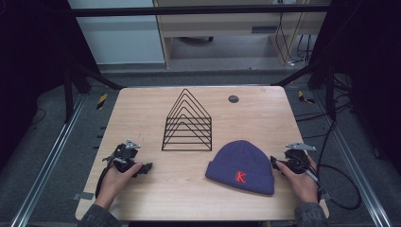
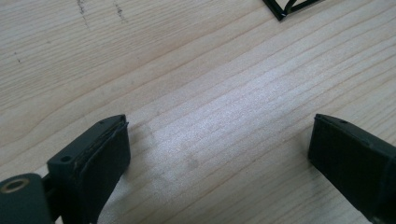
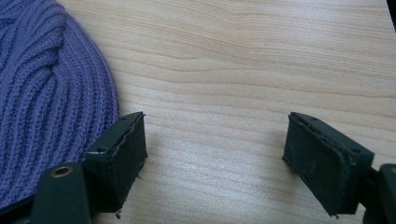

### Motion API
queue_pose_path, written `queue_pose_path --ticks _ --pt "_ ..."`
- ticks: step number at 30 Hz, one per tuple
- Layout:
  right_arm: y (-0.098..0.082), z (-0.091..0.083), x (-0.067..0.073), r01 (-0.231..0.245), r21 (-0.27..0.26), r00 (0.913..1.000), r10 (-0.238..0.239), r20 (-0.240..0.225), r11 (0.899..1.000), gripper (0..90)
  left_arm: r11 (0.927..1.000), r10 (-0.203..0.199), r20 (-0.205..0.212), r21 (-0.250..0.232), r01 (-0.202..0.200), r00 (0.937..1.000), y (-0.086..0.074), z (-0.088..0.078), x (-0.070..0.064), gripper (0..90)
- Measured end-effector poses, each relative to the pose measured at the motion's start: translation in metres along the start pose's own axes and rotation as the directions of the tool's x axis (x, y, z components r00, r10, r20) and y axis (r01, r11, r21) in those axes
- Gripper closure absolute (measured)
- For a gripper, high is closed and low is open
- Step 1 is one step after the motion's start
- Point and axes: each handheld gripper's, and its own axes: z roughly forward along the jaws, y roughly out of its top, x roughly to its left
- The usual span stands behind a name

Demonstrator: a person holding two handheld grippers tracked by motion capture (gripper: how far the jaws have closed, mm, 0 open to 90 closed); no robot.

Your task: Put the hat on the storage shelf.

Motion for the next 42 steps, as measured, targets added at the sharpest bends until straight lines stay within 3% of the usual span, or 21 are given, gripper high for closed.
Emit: queue_pose_path --ticks 10,15,21,27,30,35,42 --pt "0.001 -0.002 0.000 0.000 0.013 0.9999 0.000 -0.015 1.000 23.0 1.0000 0.002 0.003 0.006 -0.002 1.0000 -0.001 0.000 -0.002 1.8" --pt "0.006 -0.009 0.005 0.012 -0.007 0.9999 -0.012 -0.007 1.000 24.8 1.0000 0.003 0.005 0.004 -0.003 1.0000 -0.001 0.000 -0.003 1.2" --pt "0.028 -0.015 0.018 0.071 0.004 0.9967 -0.070 -0.041 0.997 29.9 1.0000 0.006 -0.001 0.003 -0.006 1.0000 -0.002 0.000 -0.004 0.7" --pt "0.062 -0.016 0.030 0.160 0.030 0.9830 -0.157 -0.095 0.987 26.4 1.0000 0.002 -0.001 0.000 -0.002 1.0000 -0.002 0.001 -0.005 0.1" --pt "0.077 -0.012 0.035 0.178 0.058 0.9776 -0.170 -0.124 0.982 26.1 1.0000 0.006 0.000 0.003 -0.006 1.0000 -0.002 0.000 -0.005 0.0" --pt "0.098 0.006 0.047 0.244 0.133 0.9610 -0.221 -0.167 0.961 32.3 1.0000 0.009 0.002 0.003 -0.009 1.0000 -0.002 0.000 -0.005 0.0" --pt "0.113 0.025 0.061 0.262 0.152 0.9496 -0.226 -0.217 0.953 44.5 1.0000 0.008 0.008 0.004 -0.008 0.9999 -0.002 0.000 -0.005 0.0"
